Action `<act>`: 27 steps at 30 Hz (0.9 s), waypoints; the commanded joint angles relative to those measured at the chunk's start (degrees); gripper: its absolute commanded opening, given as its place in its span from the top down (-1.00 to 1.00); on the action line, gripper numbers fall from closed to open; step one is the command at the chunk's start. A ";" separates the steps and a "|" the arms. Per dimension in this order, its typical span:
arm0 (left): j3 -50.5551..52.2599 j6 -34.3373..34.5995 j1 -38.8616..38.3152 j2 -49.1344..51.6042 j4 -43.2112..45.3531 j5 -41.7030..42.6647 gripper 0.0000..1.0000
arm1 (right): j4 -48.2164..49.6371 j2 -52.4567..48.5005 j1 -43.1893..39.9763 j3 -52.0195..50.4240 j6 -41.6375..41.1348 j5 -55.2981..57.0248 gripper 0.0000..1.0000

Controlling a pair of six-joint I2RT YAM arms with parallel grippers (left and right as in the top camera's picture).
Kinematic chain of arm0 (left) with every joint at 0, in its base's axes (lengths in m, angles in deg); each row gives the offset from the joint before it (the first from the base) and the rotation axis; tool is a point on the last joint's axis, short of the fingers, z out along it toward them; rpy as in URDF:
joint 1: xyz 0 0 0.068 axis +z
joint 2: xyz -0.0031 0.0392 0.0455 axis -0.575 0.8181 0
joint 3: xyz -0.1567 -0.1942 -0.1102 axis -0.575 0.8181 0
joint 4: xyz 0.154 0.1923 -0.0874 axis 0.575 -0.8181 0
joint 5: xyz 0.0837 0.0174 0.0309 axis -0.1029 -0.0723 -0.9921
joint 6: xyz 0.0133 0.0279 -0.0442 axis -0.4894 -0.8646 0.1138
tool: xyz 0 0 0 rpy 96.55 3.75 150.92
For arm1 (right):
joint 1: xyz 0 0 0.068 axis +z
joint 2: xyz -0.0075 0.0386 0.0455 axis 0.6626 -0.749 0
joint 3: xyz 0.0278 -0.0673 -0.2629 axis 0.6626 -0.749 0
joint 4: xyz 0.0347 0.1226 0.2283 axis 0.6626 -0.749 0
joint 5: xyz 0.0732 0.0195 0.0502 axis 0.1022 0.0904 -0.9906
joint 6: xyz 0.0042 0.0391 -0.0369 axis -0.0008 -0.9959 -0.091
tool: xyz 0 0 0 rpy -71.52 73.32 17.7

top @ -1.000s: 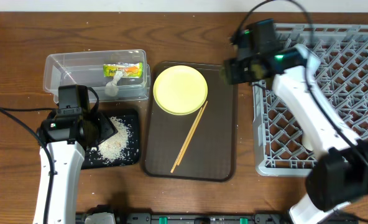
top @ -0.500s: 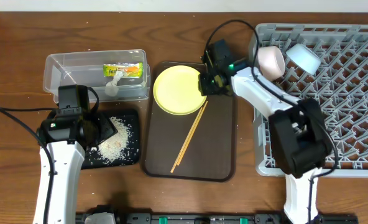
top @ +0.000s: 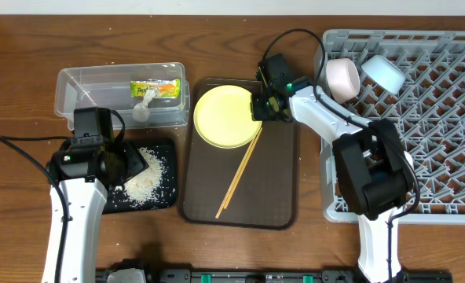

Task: Sort waste into correct bins and load items into the dishwasher rack
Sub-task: 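Reach the right gripper to the yellow plate and grasp its rim, then carry the yellow plate with the right gripper and stand it in the rack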

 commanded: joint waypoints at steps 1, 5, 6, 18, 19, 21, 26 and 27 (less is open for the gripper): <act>-0.33 0.55 0.22 -0.42 -0.15 -0.48 -0.36 | -0.35 3.58 -1.40 0.20 0.07 1.95 0.98; -0.31 0.55 0.24 -0.42 -0.13 -0.46 -0.36 | -1.11 11.04 -3.72 0.20 2.91 4.96 0.98; -0.31 0.55 0.22 -0.42 -0.13 -0.48 -0.36 | -1.75 13.84 -4.37 0.20 3.91 6.34 0.98; -0.33 0.52 0.24 -0.42 -0.11 -0.48 -0.36 | -16.06 37.88 -12.46 0.20 16.44 30.32 0.98; -0.33 0.55 0.24 -0.42 -0.11 -0.48 -0.36 | -16.83 39.21 -13.33 0.20 17.40 32.83 0.98; -0.31 0.55 0.24 -0.42 -0.09 -0.48 -0.36 | -18.05 41.53 -15.26 0.20 19.80 39.10 0.98; -0.31 0.55 0.24 -0.42 -0.09 -0.48 -0.36 | -20.46 43.82 -19.04 0.20 26.86 52.76 0.98; -0.31 0.55 0.24 -0.42 -0.09 -0.48 -0.36 | -21.44 43.74 -19.43 0.20 27.71 53.96 0.98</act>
